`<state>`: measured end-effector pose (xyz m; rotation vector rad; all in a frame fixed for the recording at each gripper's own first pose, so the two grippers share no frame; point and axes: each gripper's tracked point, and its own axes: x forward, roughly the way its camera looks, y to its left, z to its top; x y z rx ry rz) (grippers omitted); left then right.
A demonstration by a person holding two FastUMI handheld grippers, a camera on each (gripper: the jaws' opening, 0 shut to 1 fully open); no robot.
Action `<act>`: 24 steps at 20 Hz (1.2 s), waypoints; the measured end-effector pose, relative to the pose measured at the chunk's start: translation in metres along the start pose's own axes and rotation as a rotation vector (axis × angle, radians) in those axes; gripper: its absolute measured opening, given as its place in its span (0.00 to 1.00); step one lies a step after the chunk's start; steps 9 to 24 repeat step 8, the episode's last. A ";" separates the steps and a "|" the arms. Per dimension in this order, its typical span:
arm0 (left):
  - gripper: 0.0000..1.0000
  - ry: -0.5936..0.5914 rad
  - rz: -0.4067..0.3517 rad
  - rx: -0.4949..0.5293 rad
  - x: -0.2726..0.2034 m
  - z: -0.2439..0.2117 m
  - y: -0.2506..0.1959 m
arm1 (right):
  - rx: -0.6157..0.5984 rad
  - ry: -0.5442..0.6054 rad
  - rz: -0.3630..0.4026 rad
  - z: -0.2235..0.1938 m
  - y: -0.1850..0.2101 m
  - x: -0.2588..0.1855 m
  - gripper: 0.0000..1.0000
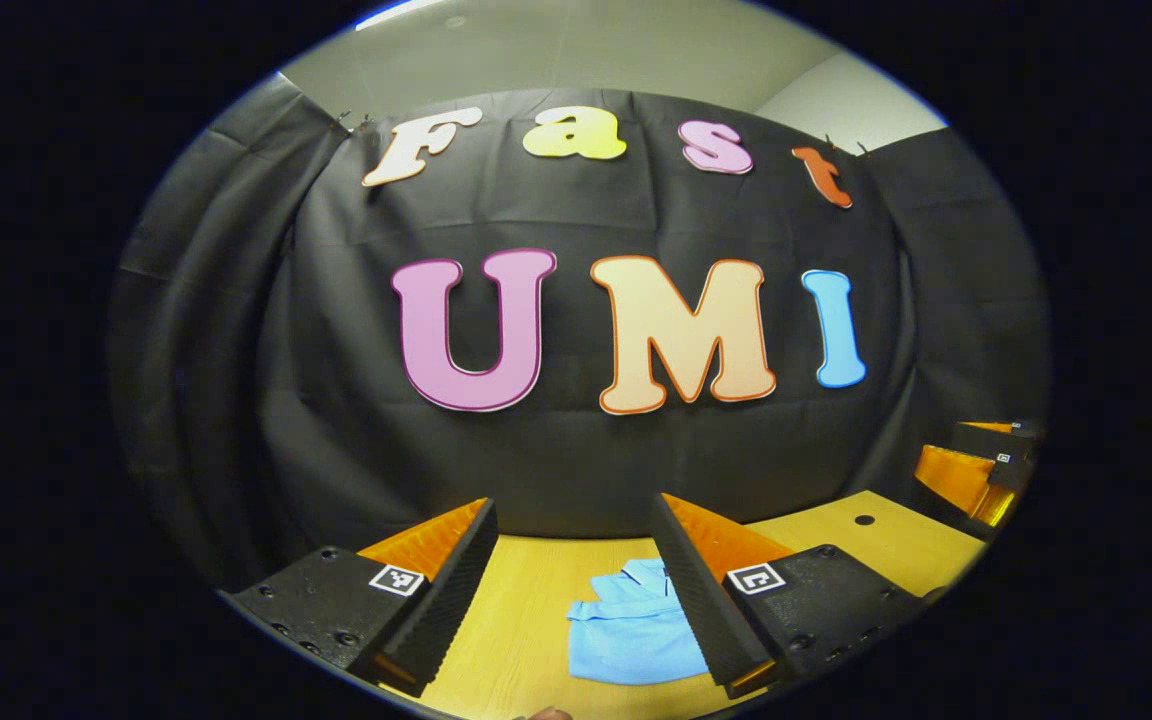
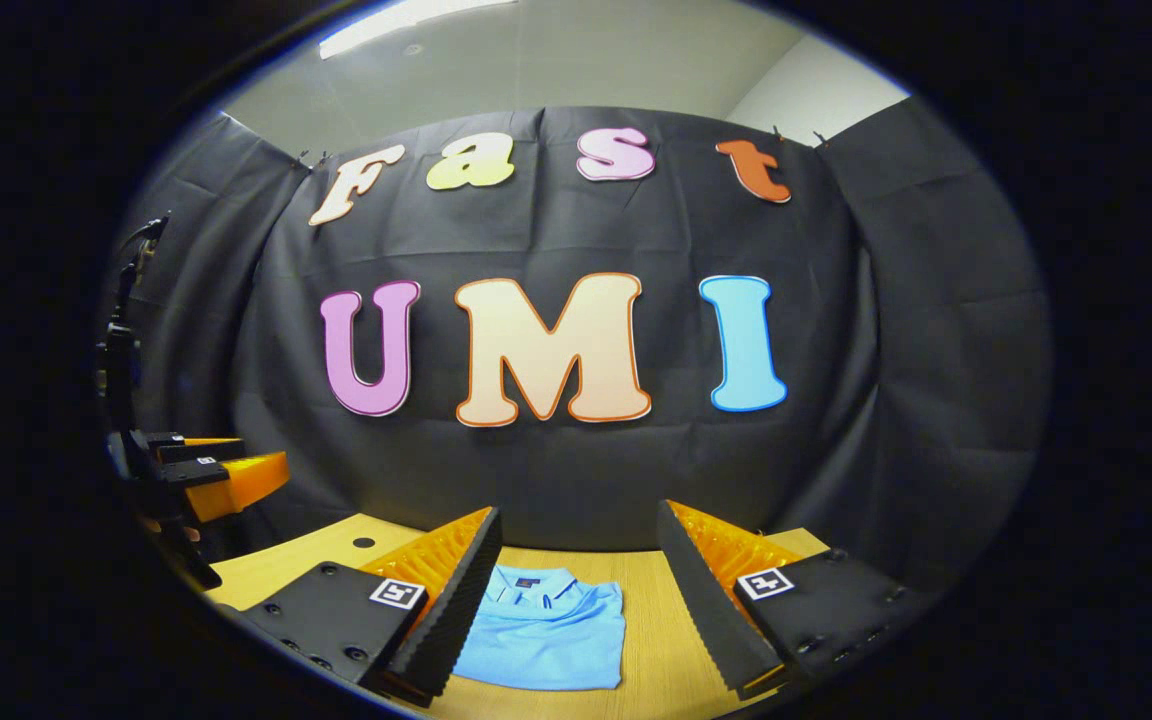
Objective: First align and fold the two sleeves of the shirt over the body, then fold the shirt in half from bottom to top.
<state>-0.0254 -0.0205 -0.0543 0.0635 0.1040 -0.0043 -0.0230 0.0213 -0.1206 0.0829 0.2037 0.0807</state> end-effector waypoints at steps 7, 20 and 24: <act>0.93 -0.062 -0.001 -0.023 -0.075 0.019 0.003 | -0.017 -0.014 -0.005 0.018 -0.003 -0.069 0.97; 0.93 -0.063 -0.001 -0.021 -0.080 0.020 0.004 | -0.015 -0.019 -0.005 0.021 -0.001 -0.073 0.94; 0.93 -0.063 -0.001 -0.021 -0.080 0.020 0.004 | -0.015 -0.019 -0.005 0.021 -0.001 -0.073 0.94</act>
